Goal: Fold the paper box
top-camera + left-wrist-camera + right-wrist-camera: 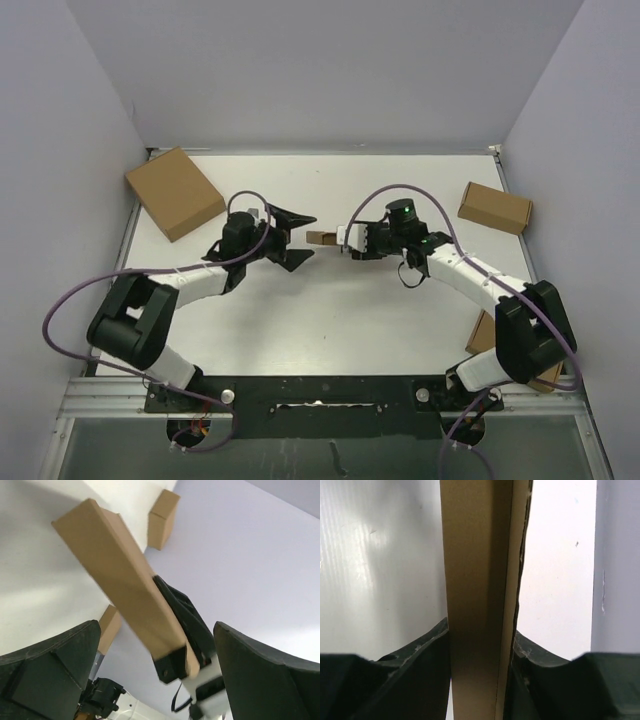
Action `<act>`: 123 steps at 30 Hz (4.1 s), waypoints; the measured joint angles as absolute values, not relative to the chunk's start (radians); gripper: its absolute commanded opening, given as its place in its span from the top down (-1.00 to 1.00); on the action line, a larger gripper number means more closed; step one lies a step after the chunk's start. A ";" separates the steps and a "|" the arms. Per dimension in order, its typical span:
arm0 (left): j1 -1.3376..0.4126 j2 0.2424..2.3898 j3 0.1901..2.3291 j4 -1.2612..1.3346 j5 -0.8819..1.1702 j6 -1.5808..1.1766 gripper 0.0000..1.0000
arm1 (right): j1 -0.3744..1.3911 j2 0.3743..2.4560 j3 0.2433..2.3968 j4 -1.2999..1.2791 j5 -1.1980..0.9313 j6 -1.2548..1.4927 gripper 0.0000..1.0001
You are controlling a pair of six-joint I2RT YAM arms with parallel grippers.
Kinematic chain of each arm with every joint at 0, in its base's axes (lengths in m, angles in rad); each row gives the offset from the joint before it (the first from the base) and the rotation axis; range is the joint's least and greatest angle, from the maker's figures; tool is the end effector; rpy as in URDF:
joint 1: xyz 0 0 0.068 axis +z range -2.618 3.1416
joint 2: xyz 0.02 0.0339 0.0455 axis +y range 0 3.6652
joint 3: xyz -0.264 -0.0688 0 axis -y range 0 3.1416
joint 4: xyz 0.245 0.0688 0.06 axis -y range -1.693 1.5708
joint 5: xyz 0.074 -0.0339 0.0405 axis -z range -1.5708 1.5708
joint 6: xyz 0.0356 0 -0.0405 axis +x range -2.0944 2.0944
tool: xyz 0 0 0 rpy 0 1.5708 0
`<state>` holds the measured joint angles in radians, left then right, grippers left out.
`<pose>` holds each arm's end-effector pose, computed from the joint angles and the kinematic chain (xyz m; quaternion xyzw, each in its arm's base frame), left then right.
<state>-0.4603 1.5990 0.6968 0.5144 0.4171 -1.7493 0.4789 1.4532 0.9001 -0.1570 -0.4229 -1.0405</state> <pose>0.2848 -0.1573 0.1820 -0.3956 0.7186 -0.5646 0.0916 0.2682 0.1557 0.2286 -0.6755 0.5840 0.0702 0.4448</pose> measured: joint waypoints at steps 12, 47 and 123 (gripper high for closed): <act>-0.365 1.215 0.694 0.344 0.340 -1.374 -0.96 | 0.236 1.572 1.230 -0.294 -0.724 -0.541 0.49; -0.529 1.425 0.573 0.346 0.233 -1.003 -0.72 | 0.239 2.059 1.183 -0.168 -1.061 0.612 -0.42; -0.521 1.832 0.989 0.004 0.287 -0.761 0.01 | 0.249 1.960 1.131 -0.281 -0.901 0.401 0.19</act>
